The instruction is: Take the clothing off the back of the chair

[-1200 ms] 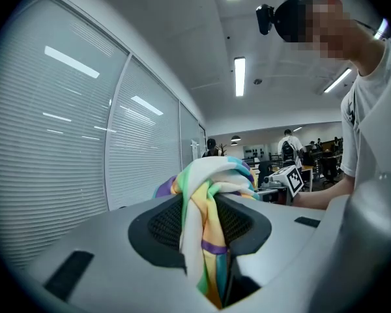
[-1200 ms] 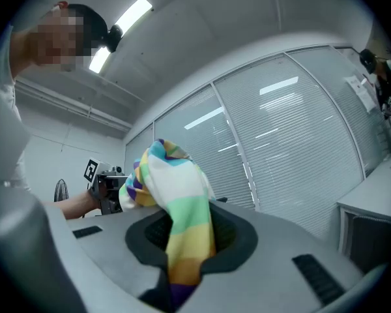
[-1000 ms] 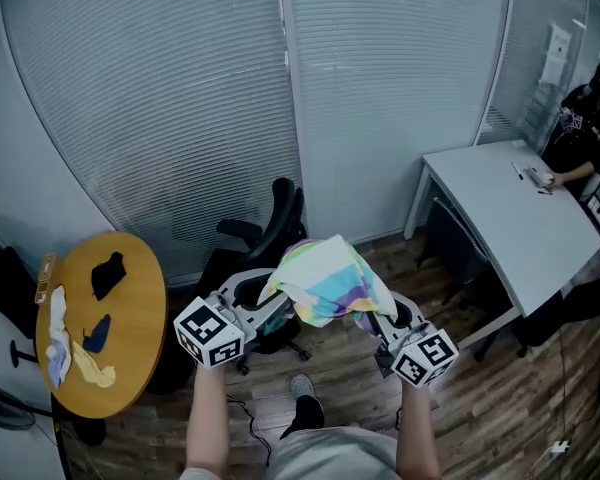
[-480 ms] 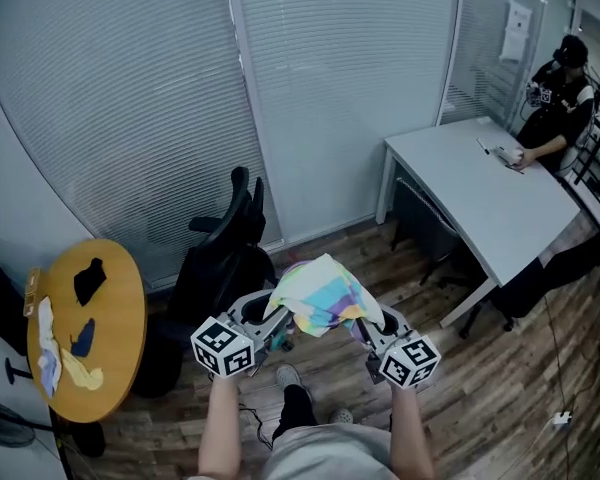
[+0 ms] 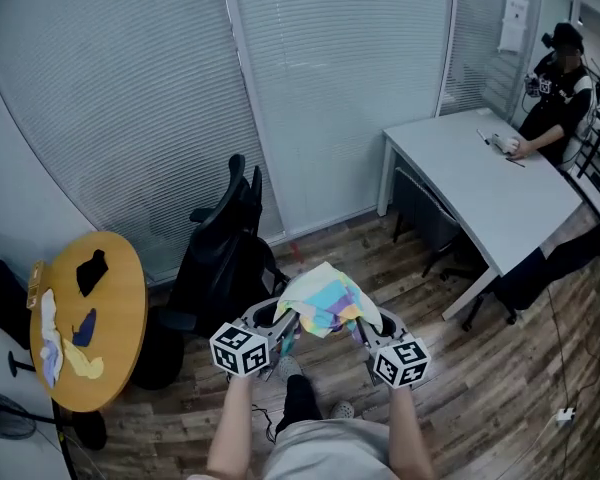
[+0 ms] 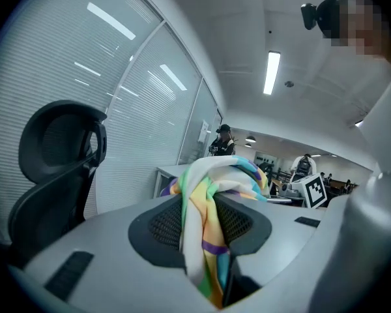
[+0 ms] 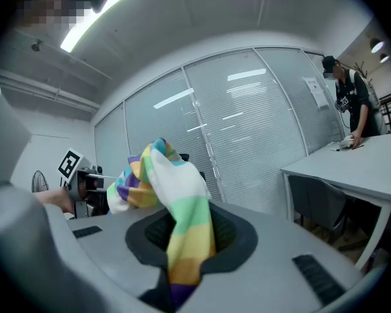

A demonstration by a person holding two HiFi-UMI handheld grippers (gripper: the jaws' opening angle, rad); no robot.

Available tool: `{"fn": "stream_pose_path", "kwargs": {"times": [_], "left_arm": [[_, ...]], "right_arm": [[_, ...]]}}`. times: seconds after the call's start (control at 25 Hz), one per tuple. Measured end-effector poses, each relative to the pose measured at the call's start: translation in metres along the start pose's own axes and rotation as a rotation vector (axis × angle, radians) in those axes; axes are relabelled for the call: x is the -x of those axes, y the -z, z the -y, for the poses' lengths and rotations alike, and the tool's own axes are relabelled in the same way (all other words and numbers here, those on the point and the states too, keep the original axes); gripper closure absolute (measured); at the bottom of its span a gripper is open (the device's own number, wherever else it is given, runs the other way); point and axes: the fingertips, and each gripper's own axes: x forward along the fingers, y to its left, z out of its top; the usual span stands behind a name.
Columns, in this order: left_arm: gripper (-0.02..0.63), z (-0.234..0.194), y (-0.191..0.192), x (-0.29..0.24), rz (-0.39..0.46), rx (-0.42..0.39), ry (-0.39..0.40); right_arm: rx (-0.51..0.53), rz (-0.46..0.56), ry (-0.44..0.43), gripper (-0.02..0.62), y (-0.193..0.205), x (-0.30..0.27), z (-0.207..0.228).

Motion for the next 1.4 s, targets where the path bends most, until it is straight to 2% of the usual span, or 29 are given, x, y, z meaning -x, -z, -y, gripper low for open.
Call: {"fn": "stream_pose_path", "kwargs": {"times": [0.2,0.44,0.8,1.16,1.4], "left_arm": [[0.466,-0.004,0.024,0.002,-0.016,0.04,-0.055],[0.466,-0.004,0.055,0.002,-0.08,0.013,-0.133],[0.466,-0.021,0.096,0.027,-0.126,0.038,-0.288],[0.468,-0.023,0.129,0.05,-0.141,0.098,-0.301],[0.468,-0.023,0.129,0.053,-0.133,0.097,-0.305]], "right_arm": [[-0.022,-0.042,-0.009,0.52,0.025,-0.003,-0.002],[-0.042,-0.093,-0.01,0.52,0.054,0.001,0.0],[-0.028,-0.172,-0.05,0.522,0.09,-0.01,-0.021],[0.004,-0.211,-0.078,0.523,0.104,-0.015,-0.032],[0.006,-0.214,-0.08,0.523,0.104,-0.015,-0.036]]}}
